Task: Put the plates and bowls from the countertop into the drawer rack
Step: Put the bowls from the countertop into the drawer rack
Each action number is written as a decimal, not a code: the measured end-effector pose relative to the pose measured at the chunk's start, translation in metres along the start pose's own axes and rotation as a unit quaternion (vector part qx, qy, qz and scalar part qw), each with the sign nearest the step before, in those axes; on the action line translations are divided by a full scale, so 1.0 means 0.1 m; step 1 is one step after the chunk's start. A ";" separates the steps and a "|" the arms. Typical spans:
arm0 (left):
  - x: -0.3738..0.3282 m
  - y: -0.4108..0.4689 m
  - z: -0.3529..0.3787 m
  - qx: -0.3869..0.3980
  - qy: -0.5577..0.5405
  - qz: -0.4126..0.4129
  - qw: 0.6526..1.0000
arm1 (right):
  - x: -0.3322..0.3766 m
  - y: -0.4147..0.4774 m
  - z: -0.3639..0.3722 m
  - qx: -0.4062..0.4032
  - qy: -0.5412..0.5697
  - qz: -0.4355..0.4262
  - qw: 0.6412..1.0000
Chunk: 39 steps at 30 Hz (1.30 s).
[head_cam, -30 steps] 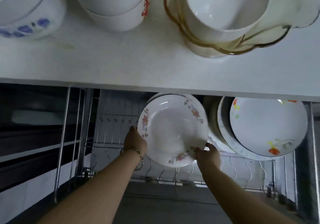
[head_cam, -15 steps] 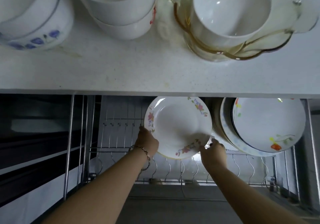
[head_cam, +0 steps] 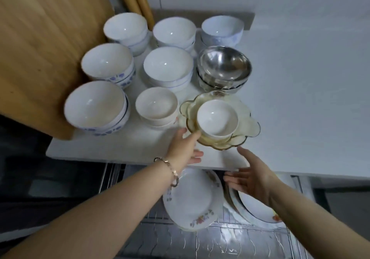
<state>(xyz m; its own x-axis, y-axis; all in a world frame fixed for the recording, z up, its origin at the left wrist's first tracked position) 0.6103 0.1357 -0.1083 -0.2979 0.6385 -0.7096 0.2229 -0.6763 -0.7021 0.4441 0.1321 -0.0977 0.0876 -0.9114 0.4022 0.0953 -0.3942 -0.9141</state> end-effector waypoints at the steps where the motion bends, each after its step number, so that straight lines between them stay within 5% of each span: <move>1: -0.06 0.03 0.03 0.010 -0.016 -0.006 1.000 | 0.05 0.01 0.00 -0.004 0.007 -0.009 1.000; 9: -0.06 -0.05 0.13 -0.002 -0.062 0.034 0.998 | 0.28 -0.01 0.05 0.087 0.154 -0.092 0.980; 19: 0.84 -1.21 -0.45 -0.028 -0.071 -0.004 0.997 | -0.69 -0.43 0.06 0.133 -0.039 -0.122 0.983; 25: 1.17 -1.32 -1.37 0.052 0.116 -0.109 0.986 | -1.25 -0.43 0.46 0.097 -0.047 -0.093 0.990; 29: 1.36 -0.89 -2.20 -0.056 0.200 -0.108 0.972 | -1.77 -0.15 0.76 0.037 -0.056 -0.055 0.996; 32: 1.54 -0.53 -2.62 -0.133 0.354 -0.088 0.922 | -2.10 0.18 1.08 0.010 -0.032 -0.022 0.999; 39: 1.89 0.26 -2.90 -0.121 0.361 -0.106 0.918 | -2.15 1.06 1.82 -0.007 0.118 0.016 0.993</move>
<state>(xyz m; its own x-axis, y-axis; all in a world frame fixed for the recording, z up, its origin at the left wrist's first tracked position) 0.8289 0.3455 -0.2782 0.3163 0.8825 -0.3482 0.4563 -0.4633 -0.7597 0.6154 0.3076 -0.2711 -0.1449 -0.9249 0.3514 0.0816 -0.3651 -0.9274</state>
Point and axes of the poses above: each hand's wrist, its own y-axis towards the middle knuckle, its own z-axis out of the palm, x = y × z, the point moved 2 cm from there along y, towards the middle knuckle, and after that the axes turned 1 degree about z, right-handed, at the moved point
